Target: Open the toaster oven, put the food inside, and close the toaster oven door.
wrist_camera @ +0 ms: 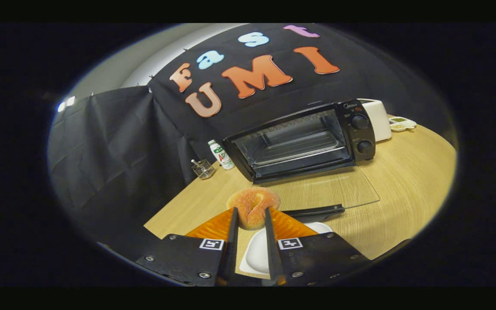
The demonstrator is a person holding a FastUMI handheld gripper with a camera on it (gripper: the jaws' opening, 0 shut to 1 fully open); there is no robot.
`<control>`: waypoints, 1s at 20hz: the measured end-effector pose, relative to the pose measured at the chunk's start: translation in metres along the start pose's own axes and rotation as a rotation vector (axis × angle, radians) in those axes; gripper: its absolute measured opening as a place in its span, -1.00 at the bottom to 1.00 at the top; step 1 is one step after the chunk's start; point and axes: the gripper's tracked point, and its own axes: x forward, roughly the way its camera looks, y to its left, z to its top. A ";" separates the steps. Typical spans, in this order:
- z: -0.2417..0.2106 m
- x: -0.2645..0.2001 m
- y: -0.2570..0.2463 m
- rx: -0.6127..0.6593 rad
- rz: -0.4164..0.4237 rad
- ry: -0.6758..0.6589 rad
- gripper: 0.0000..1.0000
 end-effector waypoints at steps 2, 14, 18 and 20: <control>0.014 0.012 -0.001 0.070 0.005 -0.021 -0.38; 0.083 0.104 -0.045 0.368 -0.055 -0.098 -0.38; 0.094 0.127 -0.056 0.413 -0.089 -0.116 -0.38; 0.098 0.138 -0.063 0.441 -0.109 -0.132 -0.38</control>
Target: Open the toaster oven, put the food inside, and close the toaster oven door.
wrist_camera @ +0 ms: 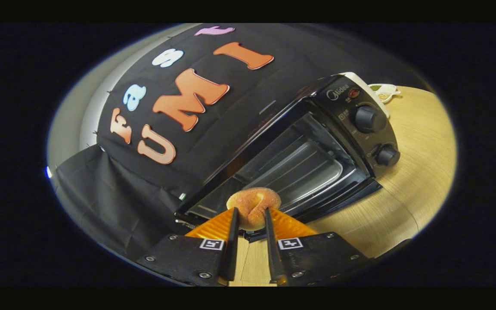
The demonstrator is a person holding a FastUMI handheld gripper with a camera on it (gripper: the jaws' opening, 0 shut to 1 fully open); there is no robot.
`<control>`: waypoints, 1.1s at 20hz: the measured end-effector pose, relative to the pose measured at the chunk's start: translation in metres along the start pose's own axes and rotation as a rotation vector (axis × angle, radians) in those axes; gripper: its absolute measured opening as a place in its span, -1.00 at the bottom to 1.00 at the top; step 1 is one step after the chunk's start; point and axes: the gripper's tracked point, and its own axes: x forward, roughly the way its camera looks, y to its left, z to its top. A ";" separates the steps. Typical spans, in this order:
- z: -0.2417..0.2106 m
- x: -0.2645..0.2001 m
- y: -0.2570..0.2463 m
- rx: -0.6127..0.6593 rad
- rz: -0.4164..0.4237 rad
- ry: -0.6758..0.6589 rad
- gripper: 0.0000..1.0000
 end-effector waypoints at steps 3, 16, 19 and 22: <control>0.005 0.016 -0.007 -0.002 -0.046 -0.037 -0.38; 0.016 0.035 -0.016 -0.146 -0.162 -0.173 0.25; 0.020 0.031 -0.011 -0.177 -0.147 -0.176 0.34; 0.020 0.019 -0.004 -0.193 -0.129 -0.170 0.46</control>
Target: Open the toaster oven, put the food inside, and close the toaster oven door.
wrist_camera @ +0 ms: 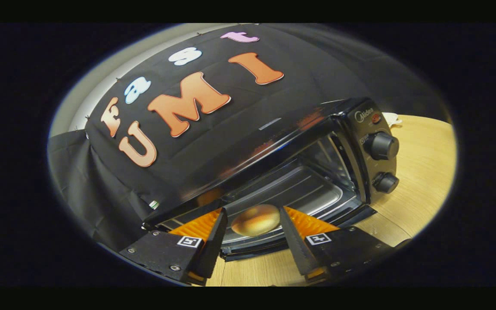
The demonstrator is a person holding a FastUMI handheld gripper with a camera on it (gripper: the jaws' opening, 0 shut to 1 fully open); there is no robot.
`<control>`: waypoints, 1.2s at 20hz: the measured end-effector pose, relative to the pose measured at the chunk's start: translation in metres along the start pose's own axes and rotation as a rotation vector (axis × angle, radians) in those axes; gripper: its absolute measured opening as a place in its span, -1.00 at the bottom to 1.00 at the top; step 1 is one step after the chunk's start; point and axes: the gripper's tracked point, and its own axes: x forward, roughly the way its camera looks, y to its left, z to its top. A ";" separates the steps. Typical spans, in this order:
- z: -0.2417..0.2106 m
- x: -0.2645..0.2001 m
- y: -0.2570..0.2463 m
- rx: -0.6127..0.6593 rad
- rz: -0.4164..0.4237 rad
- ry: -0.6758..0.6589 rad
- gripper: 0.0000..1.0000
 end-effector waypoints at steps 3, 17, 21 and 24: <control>0.001 -0.028 0.001 -0.048 0.026 0.005 0.47; -0.022 -0.151 -0.018 -0.304 0.076 0.101 0.48; -0.053 -0.171 -0.031 -0.371 0.063 0.173 0.56; -0.074 -0.181 -0.050 -0.437 0.027 0.226 0.63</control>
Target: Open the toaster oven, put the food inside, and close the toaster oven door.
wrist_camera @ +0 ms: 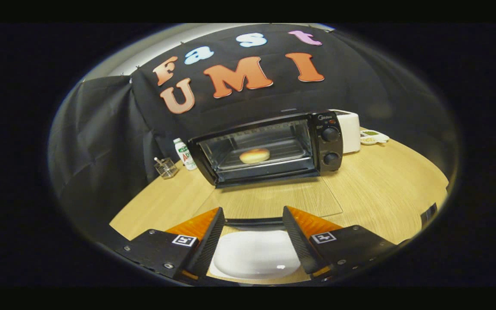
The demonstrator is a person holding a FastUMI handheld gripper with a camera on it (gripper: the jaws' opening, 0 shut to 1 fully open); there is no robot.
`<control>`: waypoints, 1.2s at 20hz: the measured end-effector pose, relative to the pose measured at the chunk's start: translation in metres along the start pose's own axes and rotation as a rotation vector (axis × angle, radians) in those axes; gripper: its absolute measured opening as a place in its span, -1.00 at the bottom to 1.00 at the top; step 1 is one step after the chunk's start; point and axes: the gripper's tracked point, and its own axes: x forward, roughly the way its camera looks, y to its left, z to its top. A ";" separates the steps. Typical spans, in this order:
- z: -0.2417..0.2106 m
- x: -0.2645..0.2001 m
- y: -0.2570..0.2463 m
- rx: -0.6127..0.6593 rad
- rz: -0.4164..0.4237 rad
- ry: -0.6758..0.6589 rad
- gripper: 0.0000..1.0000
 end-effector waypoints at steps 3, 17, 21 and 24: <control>-0.024 0.001 -0.006 -0.036 -0.013 0.058 0.66; -0.041 0.027 -0.005 -0.148 -0.030 0.175 0.69; -0.020 0.032 -0.003 -0.171 -0.054 0.122 0.60; -0.024 0.031 0.004 -0.183 -0.051 0.131 0.59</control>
